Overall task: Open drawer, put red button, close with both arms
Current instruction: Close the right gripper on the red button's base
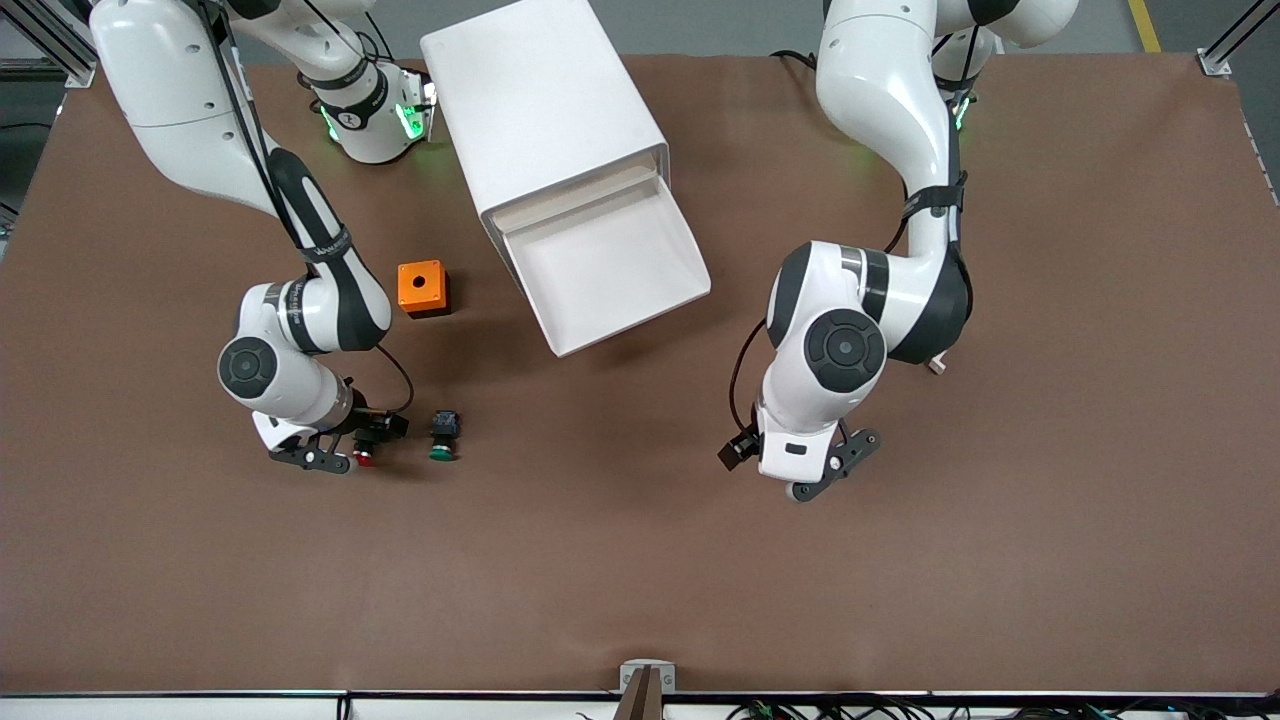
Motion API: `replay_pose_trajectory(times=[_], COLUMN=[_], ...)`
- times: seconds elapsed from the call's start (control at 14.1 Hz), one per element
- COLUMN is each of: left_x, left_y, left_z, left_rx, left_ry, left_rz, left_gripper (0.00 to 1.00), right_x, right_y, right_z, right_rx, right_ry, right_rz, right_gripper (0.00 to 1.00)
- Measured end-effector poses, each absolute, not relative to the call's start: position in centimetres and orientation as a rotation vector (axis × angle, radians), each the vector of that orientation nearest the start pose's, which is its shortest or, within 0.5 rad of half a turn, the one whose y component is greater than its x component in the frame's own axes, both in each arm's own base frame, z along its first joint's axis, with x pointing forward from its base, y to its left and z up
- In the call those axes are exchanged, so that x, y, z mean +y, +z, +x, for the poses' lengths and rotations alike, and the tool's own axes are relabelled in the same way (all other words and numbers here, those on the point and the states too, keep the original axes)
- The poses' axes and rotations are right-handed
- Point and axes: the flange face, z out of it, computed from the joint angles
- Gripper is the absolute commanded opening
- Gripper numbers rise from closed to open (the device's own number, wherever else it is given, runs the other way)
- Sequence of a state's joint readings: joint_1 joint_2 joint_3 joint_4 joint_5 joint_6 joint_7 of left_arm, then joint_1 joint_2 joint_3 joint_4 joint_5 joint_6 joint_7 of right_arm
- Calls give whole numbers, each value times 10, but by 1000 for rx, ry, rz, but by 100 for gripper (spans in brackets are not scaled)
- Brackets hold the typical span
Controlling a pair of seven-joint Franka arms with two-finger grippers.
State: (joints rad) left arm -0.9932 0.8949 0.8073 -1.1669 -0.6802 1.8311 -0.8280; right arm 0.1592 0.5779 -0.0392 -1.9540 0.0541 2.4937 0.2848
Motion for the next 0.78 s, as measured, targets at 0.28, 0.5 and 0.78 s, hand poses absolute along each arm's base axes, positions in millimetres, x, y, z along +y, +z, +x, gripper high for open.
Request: replay_pose_trajectory(times=[0.28,0.5,0.78], left_x=[-368,-368,-368], left_y=[349,349,349], left_z=[656,656,655], left_rx=[-952,-952,-952], left_ry=[35,35,35], left_rz=[-3049,-3049,-3049], left_gripper=[99,99,99], right_x=[75,76,76], right_y=[175,176,177], right_z=[608,609,610], right_rx=[317,318,318], right_ry=[80,76,82], right_rz=[-3123,-3121,-3122], right_gripper=[24,2,1])
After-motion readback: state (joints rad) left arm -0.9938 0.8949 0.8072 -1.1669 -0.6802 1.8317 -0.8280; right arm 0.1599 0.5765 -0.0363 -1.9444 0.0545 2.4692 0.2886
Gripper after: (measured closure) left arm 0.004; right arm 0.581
